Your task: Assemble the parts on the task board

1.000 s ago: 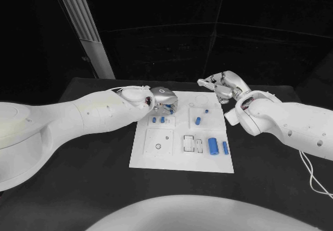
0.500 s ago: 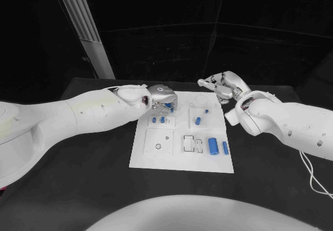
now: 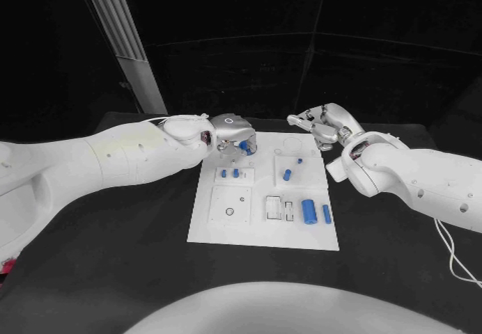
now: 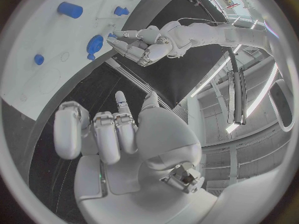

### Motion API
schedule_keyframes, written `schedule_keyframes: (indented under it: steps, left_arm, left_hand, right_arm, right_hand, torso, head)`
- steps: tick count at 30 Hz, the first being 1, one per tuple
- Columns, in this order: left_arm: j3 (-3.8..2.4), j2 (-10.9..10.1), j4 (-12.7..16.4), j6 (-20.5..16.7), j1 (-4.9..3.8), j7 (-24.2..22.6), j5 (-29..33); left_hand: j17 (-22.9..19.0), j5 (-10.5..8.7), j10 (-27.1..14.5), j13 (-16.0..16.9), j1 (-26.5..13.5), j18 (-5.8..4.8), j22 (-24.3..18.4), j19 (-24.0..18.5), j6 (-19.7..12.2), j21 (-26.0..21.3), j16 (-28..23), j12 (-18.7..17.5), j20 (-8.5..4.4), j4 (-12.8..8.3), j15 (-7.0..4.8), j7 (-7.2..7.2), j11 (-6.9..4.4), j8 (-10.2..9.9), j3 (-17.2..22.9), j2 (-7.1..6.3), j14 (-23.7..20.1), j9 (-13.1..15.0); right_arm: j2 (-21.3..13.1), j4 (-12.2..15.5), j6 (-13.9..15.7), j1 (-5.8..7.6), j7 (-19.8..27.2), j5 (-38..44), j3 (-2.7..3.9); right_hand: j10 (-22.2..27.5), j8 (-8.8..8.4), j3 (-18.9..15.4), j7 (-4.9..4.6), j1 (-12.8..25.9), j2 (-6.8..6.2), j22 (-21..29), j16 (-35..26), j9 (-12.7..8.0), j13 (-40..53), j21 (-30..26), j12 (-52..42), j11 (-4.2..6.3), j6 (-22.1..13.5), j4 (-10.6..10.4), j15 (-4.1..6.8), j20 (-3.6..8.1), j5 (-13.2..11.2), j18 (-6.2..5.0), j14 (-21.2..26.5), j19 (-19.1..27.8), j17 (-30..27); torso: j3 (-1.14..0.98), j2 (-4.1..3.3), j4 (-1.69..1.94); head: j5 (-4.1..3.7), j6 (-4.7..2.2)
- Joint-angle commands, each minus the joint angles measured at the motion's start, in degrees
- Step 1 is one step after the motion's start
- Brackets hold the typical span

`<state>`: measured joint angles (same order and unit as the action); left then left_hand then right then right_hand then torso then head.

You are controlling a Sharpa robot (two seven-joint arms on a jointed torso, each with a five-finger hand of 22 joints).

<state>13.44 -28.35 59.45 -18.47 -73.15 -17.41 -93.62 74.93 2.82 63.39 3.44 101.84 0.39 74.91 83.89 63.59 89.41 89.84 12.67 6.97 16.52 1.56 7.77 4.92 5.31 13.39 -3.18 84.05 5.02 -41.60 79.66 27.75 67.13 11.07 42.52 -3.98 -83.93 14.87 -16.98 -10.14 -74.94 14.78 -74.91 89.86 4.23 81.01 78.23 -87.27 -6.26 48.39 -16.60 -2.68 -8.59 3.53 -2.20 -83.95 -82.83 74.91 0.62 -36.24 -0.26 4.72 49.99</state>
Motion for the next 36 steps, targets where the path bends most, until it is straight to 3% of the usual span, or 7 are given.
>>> schedule_keyframes:
  steps: [1,15,36]
  left_arm:
    - [0.0,-0.48,0.51,1.05,-0.2,-0.31,0.55]
    - [0.01,-3.7,3.5,3.74,-0.47,0.79,0.6]
    - [0.03,-4.47,2.95,5.92,-0.35,2.1,0.59]
  left_hand:
    - [15.07,0.0,0.29,0.07,-0.39,-0.18,14.82,5.57,0.43,-0.09,0.16,-0.32,0.36,0.14,0.32,0.1,0.02,0.25,0.2,0.27,5.95,0.05]
    - [15.07,-0.02,0.36,0.06,-0.5,-0.12,14.73,5.4,0.47,-0.3,0.16,-0.4,0.36,0.16,0.31,0.1,0.01,0.24,0.23,0.31,5.95,0.05]
    - [15.07,-0.02,0.31,0.03,-0.51,-0.11,14.72,5.37,0.39,-0.34,0.16,-0.59,0.36,0.08,0.29,0.06,-0.05,0.14,0.33,0.28,5.95,0.01]
  right_arm:
    - [0.05,0.01,-0.35,0.09,0.23,-0.17,0.03]
    - [0.09,-0.05,-0.36,0.09,0.26,-0.17,0.03]
    - [0.04,0.01,-0.42,0.08,0.26,-0.16,0.03]
  right_hand:
    - [-2.5,0.01,-0.27,0.06,-0.24,0.52,-10.03,0.14,-0.09,5.65,-0.2,0.19,0.51,-0.19,-0.02,0.47,0.16,0.24,-0.87,-6.05,0.31,15.09]
    - [-2.48,0.01,-0.28,0.06,-0.31,0.57,-10.01,0.14,-0.1,5.61,-0.28,0.21,0.52,-0.2,0.01,0.48,0.17,0.28,-0.88,-6.05,0.35,15.09]
    - [-2.48,0.01,-0.28,0.06,-0.31,0.57,-10.01,0.14,-0.1,5.61,-0.28,0.21,0.52,-0.2,0.01,0.48,0.17,0.28,-0.88,-6.05,0.35,15.09]
  torso:
    - [0.0,0.0,0.08]
    - [0.0,0.03,0.05]
    - [0.01,-0.01,-0.03]
  head:
    - [-0.02,0.01]
    - [0.19,0.01]
    - [0.47,0.01]
